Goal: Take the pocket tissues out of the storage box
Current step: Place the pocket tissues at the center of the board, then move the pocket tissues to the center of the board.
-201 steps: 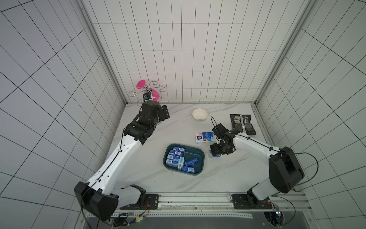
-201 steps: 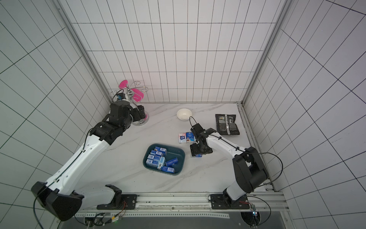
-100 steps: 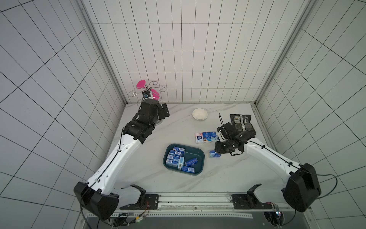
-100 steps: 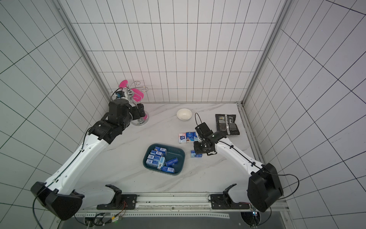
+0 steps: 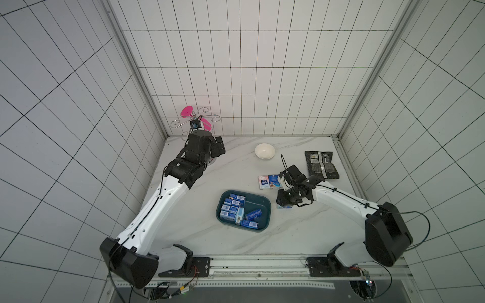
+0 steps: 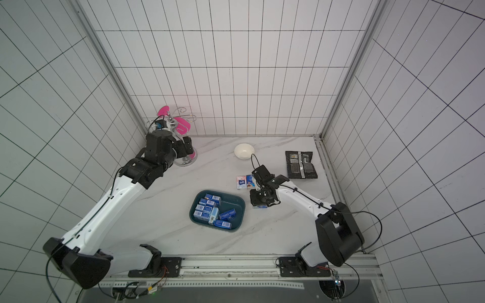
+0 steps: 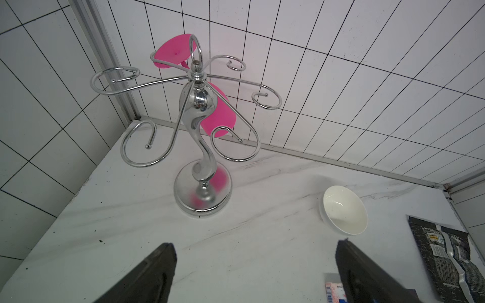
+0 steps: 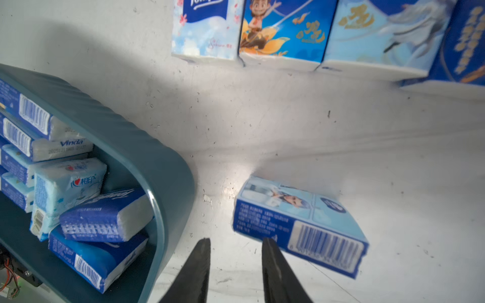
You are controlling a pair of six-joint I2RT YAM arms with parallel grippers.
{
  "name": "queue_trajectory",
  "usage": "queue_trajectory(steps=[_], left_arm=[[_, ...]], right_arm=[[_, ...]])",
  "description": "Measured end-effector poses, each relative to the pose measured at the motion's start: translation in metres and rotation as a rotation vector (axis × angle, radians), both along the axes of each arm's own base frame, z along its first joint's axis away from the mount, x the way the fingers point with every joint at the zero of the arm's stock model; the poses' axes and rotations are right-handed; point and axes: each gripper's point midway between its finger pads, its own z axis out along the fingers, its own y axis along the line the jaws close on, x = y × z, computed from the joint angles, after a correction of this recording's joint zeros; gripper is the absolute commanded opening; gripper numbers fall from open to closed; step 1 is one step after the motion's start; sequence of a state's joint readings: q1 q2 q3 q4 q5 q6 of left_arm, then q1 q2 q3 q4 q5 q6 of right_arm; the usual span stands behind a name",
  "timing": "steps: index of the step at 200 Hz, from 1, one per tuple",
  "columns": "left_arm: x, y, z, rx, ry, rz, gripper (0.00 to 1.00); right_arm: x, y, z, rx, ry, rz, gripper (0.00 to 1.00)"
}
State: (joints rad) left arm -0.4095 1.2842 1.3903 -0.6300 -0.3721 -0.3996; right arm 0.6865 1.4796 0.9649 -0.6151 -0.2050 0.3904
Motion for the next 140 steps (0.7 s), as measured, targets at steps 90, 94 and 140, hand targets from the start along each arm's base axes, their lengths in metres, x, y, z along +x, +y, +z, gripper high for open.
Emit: queue_trajectory(steps=[90, 94, 140], left_arm=[[-0.005, 0.005, 0.0, 0.009, 0.001, 0.014, 0.98], [-0.005, 0.005, 0.0, 0.009, 0.001, 0.014, 0.98], [-0.005, 0.005, -0.005, 0.013, 0.012, 0.014, 0.98]], right_arm=[[0.021, 0.006, -0.015, 0.011, 0.002, -0.006, 0.43], [0.022, 0.006, -0.015, 0.011, 0.001, -0.007, 0.43], [0.038, 0.006, -0.023, -0.004, 0.016, -0.016, 0.48]])
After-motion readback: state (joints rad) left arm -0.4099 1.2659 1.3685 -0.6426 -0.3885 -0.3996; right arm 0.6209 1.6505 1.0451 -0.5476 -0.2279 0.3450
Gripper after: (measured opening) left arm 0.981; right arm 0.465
